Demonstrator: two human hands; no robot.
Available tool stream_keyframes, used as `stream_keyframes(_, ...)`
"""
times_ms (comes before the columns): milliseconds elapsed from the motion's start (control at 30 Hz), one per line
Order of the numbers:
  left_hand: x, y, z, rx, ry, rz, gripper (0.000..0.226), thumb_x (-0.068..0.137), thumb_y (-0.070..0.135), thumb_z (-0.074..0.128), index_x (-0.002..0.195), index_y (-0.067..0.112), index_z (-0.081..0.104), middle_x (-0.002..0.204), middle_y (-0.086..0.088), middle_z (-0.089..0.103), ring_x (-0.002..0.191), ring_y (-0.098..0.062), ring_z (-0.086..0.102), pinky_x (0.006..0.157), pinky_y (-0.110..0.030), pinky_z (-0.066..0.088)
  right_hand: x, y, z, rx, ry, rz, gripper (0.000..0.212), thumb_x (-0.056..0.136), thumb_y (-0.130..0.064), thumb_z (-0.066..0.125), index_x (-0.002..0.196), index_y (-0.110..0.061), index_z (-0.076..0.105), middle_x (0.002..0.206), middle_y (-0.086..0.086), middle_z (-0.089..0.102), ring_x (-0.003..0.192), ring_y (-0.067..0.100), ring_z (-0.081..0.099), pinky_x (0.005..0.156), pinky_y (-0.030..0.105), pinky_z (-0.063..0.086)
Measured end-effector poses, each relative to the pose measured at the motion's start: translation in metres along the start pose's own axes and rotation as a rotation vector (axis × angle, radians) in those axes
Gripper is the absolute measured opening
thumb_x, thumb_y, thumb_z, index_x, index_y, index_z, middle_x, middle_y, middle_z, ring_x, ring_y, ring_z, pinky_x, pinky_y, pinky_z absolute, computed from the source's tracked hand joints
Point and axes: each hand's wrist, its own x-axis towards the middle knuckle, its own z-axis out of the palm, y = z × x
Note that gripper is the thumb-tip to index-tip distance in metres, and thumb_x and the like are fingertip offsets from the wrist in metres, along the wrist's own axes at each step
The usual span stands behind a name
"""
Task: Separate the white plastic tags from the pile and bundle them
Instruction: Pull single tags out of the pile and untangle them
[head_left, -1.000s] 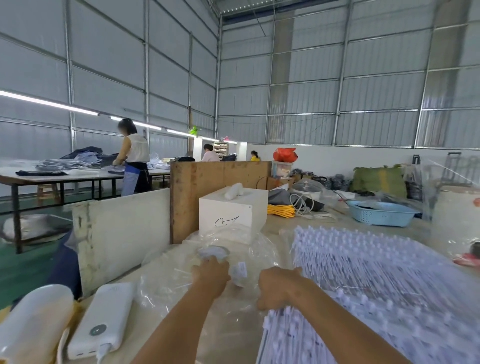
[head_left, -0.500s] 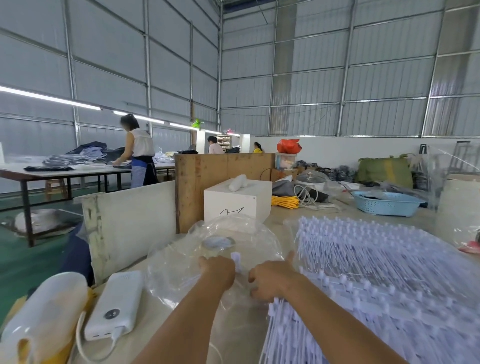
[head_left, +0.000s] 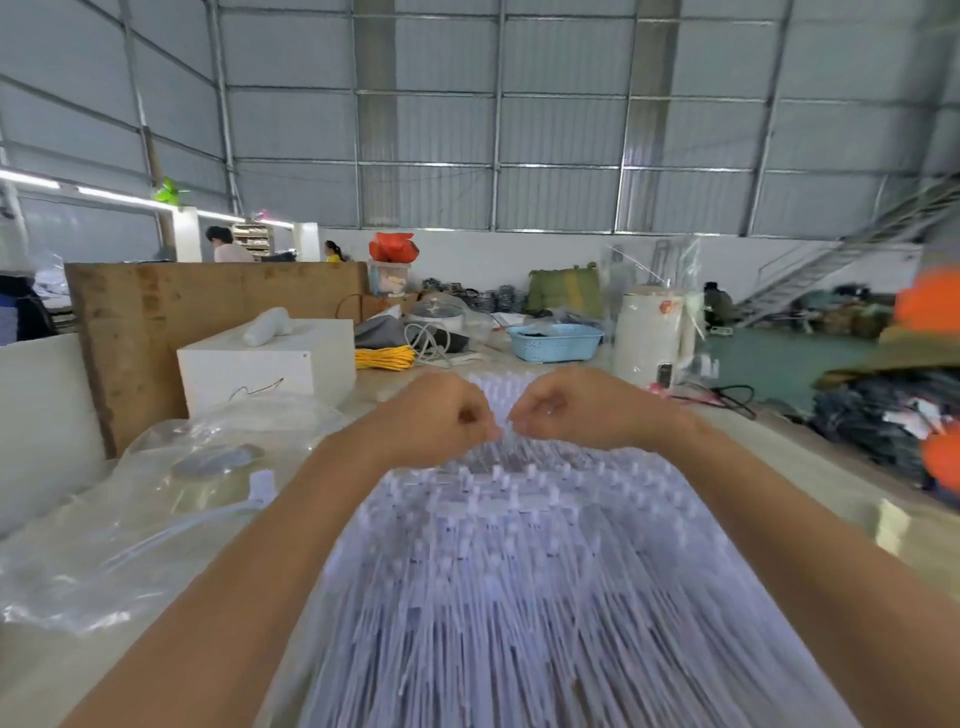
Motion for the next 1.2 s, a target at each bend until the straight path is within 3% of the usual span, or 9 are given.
stream_keyframes(100,0.01,0.03,0.028,-0.033,-0.175,0.089,0.02,0.092,0.031,0.061,0.105,0.017,0.068,0.105,0.001,0.066,0.093,-0.013,0.06,0.08,-0.025,0.047,-0.047,0.035,-0.014,0.006,0.062,0.106,0.014,0.086,-0.023,0.067,0.094,-0.014,0.074,0.091,-0.003,0.073,0.085,0.018,0.068,0.082,0.039,0.055)
stream_keyframes(267,0.022,0.037,0.062,0.037,-0.317,-0.029,0.04,0.086,0.044,0.064,0.111,0.014,0.062,0.101,-0.001,0.057,0.091,-0.017,0.053,0.081,-0.03,0.045,-0.081,0.067,0.005,-0.005,0.033,0.178,0.017,0.087,-0.015,0.066,0.101,-0.008,0.071,0.099,0.005,0.071,0.091,0.018,0.066,0.089,0.03,0.051)
stream_keyframes(467,0.022,0.041,0.077,-0.007,-0.29,-0.062,0.045,0.082,0.045,0.069,0.113,0.012,0.063,0.091,0.0,0.057,0.083,-0.016,0.053,0.073,-0.025,0.042,-0.074,0.079,0.032,-0.044,0.029,0.173,0.036,0.09,-0.022,0.062,0.124,-0.012,0.059,0.109,0.003,0.059,0.088,0.012,0.055,0.074,0.011,0.035)
stream_keyframes(633,0.024,0.043,0.08,0.043,-0.226,-0.042,0.036,0.084,0.038,0.068,0.101,0.007,0.063,0.095,-0.011,0.061,0.077,-0.021,0.052,0.066,-0.028,0.039,-0.061,0.079,0.042,-0.194,0.036,0.195,0.028,0.091,-0.032,0.059,0.112,-0.016,0.067,0.117,0.007,0.059,0.112,0.026,0.052,0.094,0.032,0.039)
stream_keyframes(800,0.026,0.047,0.076,-0.209,-0.169,-0.024,0.018,0.085,0.028,0.069,0.092,0.013,0.064,0.092,-0.006,0.067,0.066,-0.014,0.057,0.06,-0.028,0.049,-0.061,0.069,0.023,0.116,0.068,0.12,0.005,0.087,-0.003,0.063,0.083,-0.006,0.061,0.076,0.001,0.056,0.069,0.01,0.055,0.064,0.011,0.041)
stream_keyframes(900,0.029,0.051,0.074,-0.284,-0.188,0.001,0.027,0.092,0.031,0.061,0.077,0.01,0.07,0.07,0.0,0.068,0.046,-0.002,0.048,0.044,-0.016,0.038,-0.06,0.062,0.015,0.308,0.004,0.138,0.012,0.087,0.005,0.058,0.079,-0.004,0.058,0.069,0.005,0.058,0.055,0.005,0.057,0.062,0.024,0.05)
stream_keyframes(1033,0.03,0.053,0.075,-0.282,-0.188,0.001,0.033,0.096,0.029,0.054,0.066,0.016,0.062,0.062,0.004,0.06,0.04,0.0,0.043,0.042,-0.015,0.035,-0.056,0.06,0.007,0.16,-0.1,0.162,0.021,0.089,-0.024,0.064,0.089,-0.003,0.065,0.068,0.002,0.062,0.055,0.007,0.056,0.062,0.024,0.045)
stream_keyframes(1133,0.031,0.054,0.076,-0.341,-0.162,-0.027,0.037,0.098,0.021,0.048,0.062,0.02,0.054,0.064,0.003,0.057,0.053,-0.011,0.046,0.052,-0.023,0.036,-0.051,0.06,0.01,-0.042,-0.047,0.068,0.026,0.091,-0.026,0.061,0.088,-0.001,0.067,0.072,0.006,0.065,0.056,0.007,0.052,0.056,0.011,0.038)
stream_keyframes(1200,0.032,0.055,0.073,-0.356,-0.145,-0.044,0.037,0.098,0.017,0.046,0.061,0.018,0.053,0.063,0.003,0.055,0.053,-0.011,0.044,0.055,-0.024,0.036,-0.048,0.062,0.015,-0.15,0.038,0.004,0.022,0.092,-0.023,0.06,0.094,-0.001,0.067,0.086,0.01,0.067,0.071,0.013,0.052,0.064,0.019,0.036)
